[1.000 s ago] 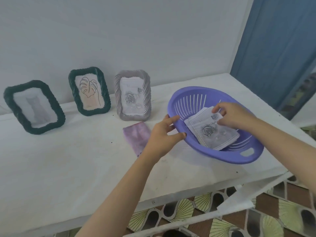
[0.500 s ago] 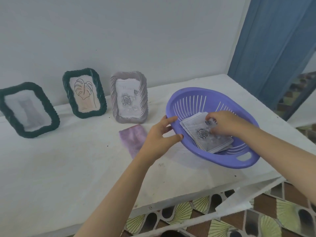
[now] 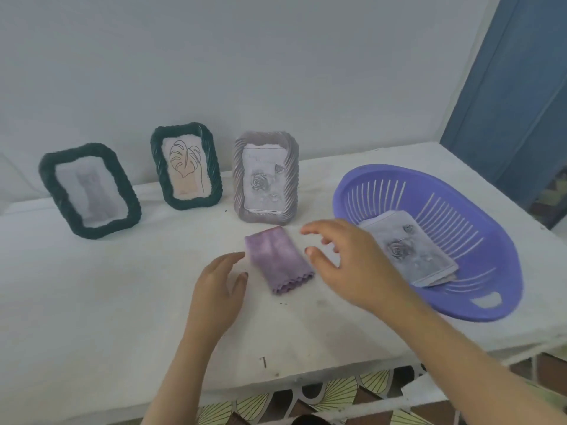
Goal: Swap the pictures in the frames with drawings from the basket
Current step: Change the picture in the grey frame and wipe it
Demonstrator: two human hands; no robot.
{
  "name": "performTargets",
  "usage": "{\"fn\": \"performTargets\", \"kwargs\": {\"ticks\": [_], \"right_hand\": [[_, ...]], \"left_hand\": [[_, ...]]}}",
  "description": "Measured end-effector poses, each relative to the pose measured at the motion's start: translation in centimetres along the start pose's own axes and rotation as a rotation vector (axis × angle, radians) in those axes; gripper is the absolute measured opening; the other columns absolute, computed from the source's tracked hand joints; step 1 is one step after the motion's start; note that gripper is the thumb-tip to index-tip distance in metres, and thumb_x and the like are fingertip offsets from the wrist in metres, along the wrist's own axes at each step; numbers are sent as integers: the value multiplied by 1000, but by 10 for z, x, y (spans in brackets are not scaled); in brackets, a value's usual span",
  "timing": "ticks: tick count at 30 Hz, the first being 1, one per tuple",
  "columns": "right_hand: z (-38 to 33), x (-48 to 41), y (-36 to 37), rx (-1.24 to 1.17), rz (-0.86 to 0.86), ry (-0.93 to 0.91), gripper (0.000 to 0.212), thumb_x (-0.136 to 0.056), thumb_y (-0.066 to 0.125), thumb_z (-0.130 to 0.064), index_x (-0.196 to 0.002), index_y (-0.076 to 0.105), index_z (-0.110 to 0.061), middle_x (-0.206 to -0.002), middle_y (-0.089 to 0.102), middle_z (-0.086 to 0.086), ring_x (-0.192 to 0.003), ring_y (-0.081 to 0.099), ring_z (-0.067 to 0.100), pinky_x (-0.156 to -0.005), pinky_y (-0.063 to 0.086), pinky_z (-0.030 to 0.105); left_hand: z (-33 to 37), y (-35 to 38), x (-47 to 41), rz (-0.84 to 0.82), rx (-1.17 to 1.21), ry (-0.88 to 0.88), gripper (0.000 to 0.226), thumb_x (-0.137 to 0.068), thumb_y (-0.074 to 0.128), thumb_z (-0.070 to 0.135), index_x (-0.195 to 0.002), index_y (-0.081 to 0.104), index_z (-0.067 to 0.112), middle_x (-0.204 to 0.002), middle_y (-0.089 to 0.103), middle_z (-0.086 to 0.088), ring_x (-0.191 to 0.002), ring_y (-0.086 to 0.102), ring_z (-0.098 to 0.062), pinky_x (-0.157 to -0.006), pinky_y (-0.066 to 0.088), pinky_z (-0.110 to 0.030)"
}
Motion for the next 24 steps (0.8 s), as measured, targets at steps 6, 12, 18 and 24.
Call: {"fn": "performTargets", "kwargs": {"ticks": [6, 12, 18, 24], "right_hand": [[19, -4, 94, 180, -93, 90, 59, -77, 39, -50, -130, 49, -25, -131, 49, 10, -118, 47, 31, -99, 38, 38], [26, -3, 117, 259, -9, 163, 52, -78, 44, -45, -124, 56, -25, -127, 53, 14, -112, 52, 36, -96, 40, 40], [34, 17, 102, 327, 209, 340, 42, -83, 59, -17, -125, 55, -15, -134, 48, 19, -120, 44, 38, -98, 39, 44], [21, 21, 89, 364, 141, 445, 51, -88, 48, -42, -136, 43, -24, -149, 31, 17, -135, 28, 35, -110, 26, 45]], "left_hand": [[-70, -36, 14, 8, -311, -52, 55, -82, 33, 43, -116, 64, 12, -126, 58, -17, -116, 54, -38, -97, 40, -52], [-98, -50, 20, -84, -329, -79, 75, -77, 10, 60, -139, 40, 28, -151, 31, -6, -140, 25, -25, -114, 14, -40], [-107, -52, 19, -102, -273, -41, 75, -76, 14, 63, -140, 38, 30, -153, 26, -2, -141, 22, -21, -114, 11, -36], [-105, -75, 17, -58, -32, -60, 43, -92, 51, 33, -134, 46, 25, -149, 34, -2, -138, 28, -19, -112, 18, -29]]}}
Point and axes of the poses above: each hand's wrist, its own x-axis away from the middle knuckle, its own y-axis out of the palm, z = x × y, the point moved 7 cm from there along -x, towards the middle knuckle
